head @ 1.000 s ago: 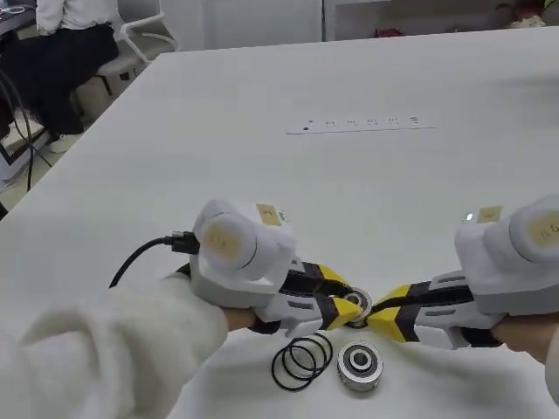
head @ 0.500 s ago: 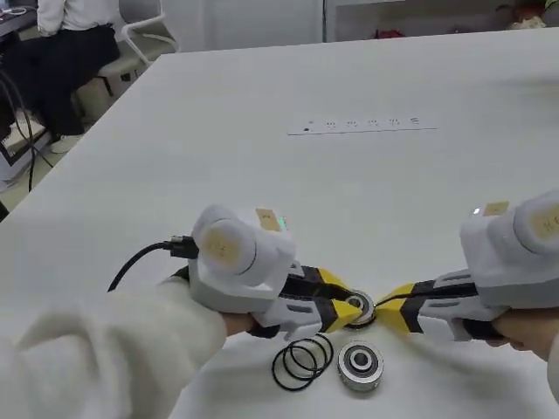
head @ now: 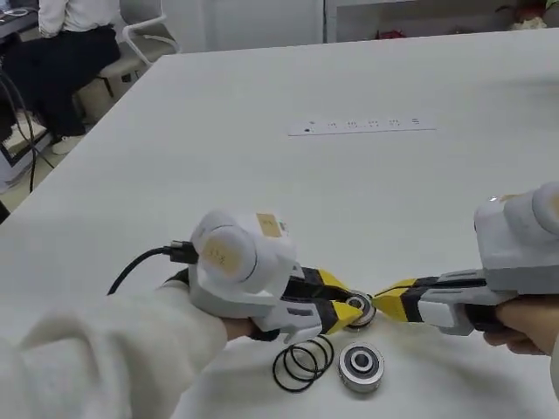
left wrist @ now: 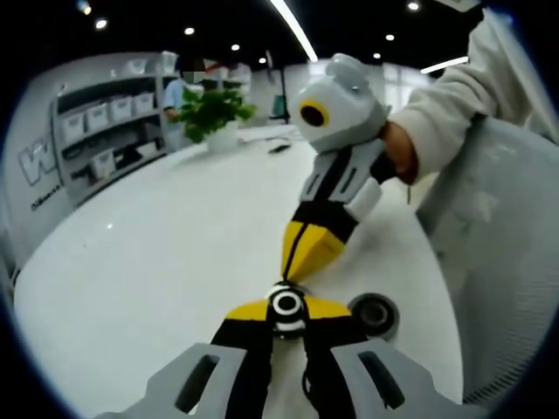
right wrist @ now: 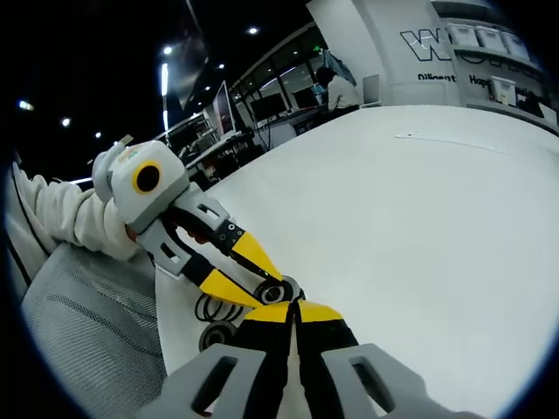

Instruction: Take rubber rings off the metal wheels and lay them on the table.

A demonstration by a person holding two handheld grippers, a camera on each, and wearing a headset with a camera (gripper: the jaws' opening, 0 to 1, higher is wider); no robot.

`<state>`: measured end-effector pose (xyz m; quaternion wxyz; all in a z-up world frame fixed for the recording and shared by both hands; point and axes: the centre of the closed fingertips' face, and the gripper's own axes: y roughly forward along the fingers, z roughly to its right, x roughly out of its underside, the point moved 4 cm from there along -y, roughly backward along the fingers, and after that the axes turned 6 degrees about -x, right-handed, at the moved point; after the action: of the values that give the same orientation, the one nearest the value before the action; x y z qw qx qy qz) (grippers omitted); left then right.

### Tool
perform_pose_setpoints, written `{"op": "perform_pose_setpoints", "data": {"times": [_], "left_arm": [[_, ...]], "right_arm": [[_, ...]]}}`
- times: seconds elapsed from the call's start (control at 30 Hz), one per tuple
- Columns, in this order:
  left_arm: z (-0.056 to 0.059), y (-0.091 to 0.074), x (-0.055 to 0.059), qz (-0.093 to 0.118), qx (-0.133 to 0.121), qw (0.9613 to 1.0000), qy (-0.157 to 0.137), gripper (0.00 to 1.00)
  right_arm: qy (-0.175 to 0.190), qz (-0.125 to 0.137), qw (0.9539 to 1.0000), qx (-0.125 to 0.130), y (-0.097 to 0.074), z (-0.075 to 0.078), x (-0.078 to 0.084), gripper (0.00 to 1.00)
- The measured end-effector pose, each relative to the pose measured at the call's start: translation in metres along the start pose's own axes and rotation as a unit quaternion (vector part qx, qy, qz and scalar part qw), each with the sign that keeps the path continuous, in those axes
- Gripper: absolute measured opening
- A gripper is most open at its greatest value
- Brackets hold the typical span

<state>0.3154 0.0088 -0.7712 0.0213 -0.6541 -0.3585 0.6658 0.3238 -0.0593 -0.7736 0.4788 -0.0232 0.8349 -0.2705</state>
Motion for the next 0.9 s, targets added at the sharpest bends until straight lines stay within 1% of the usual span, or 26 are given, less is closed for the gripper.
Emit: {"op": "perform_pose_setpoints", "data": {"times": [0.07, 0.47, 0.5, 0.53, 0.57, 0.6, 0.63, 0.67, 0.7, 0.73, 0.8, 0.83, 0.87, 0.9], "left_arm": [[0.000, 0.000, 0.000, -0.001, -0.002, 1.0000, 0.000, 0.14], [0.000, 0.001, 0.000, -0.001, -0.004, 1.0000, 0.007, 0.14], [0.000, 0.001, 0.002, -0.005, -0.005, 1.0000, 0.004, 0.14], [0.000, 0.003, 0.000, -0.001, -0.004, 1.0000, 0.006, 0.14], [0.000, 0.005, -0.001, -0.003, -0.005, 1.0000, 0.007, 0.14], [0.000, 0.004, -0.001, -0.005, -0.006, 0.9999, 0.008, 0.14], [0.000, 0.005, -0.002, -0.006, -0.007, 0.9999, 0.009, 0.14], [0.000, 0.005, -0.002, -0.006, -0.007, 0.9999, 0.010, 0.14], [0.000, 0.005, -0.002, -0.007, -0.007, 0.9999, 0.010, 0.14], [-0.001, 0.005, -0.002, -0.007, -0.007, 0.9999, 0.010, 0.14], [-0.001, 0.005, -0.002, -0.006, -0.007, 0.9999, 0.010, 0.14], [-0.002, 0.006, -0.002, -0.006, -0.007, 0.9999, 0.010, 0.14], [-0.002, 0.005, -0.002, -0.006, -0.007, 0.9999, 0.010, 0.14], [-0.002, 0.006, -0.002, -0.006, -0.007, 0.9999, 0.011, 0.14]], "right_arm": [[-0.008, -0.002, 1.0000, 0.002, 0.001, -0.002, -0.002, 0.00], [-0.002, 0.002, 1.0000, -0.004, 0.000, -0.005, -0.004, 0.00], [0.000, 0.034, 0.9985, -0.042, 0.000, -0.015, -0.013, 0.00], [0.036, 0.078, 0.9928, -0.083, 0.000, -0.028, -0.027, 0.00], [0.040, 0.060, 0.9957, -0.059, -0.002, -0.025, -0.031, 0.00], [-0.016, 0.043, 0.9986, -0.026, -0.002, -0.019, -0.033, 0.00], [-0.065, 0.034, 0.9972, -0.009, -0.002, -0.016, -0.034, 0.00], [-0.047, 0.034, 0.9983, -0.013, -0.002, -0.017, -0.031, 0.00], [-0.036, 0.035, 0.9986, -0.016, -0.001, -0.017, -0.029, 0.00], [-0.028, 0.030, 0.9990, -0.017, -0.002, -0.014, -0.023, 0.00], [-0.026, 0.019, 0.9994, -0.010, -0.003, -0.009, -0.017, 0.00], [-0.023, 0.009, 0.9997, -0.007, -0.004, -0.005, -0.013, 0.00], [-0.021, 0.000, 0.9997, -0.009, -0.004, -0.004, -0.009, 0.00], [-0.019, -0.016, 0.9996, -0.016, -0.005, -0.004, -0.005, 0.00]]}}
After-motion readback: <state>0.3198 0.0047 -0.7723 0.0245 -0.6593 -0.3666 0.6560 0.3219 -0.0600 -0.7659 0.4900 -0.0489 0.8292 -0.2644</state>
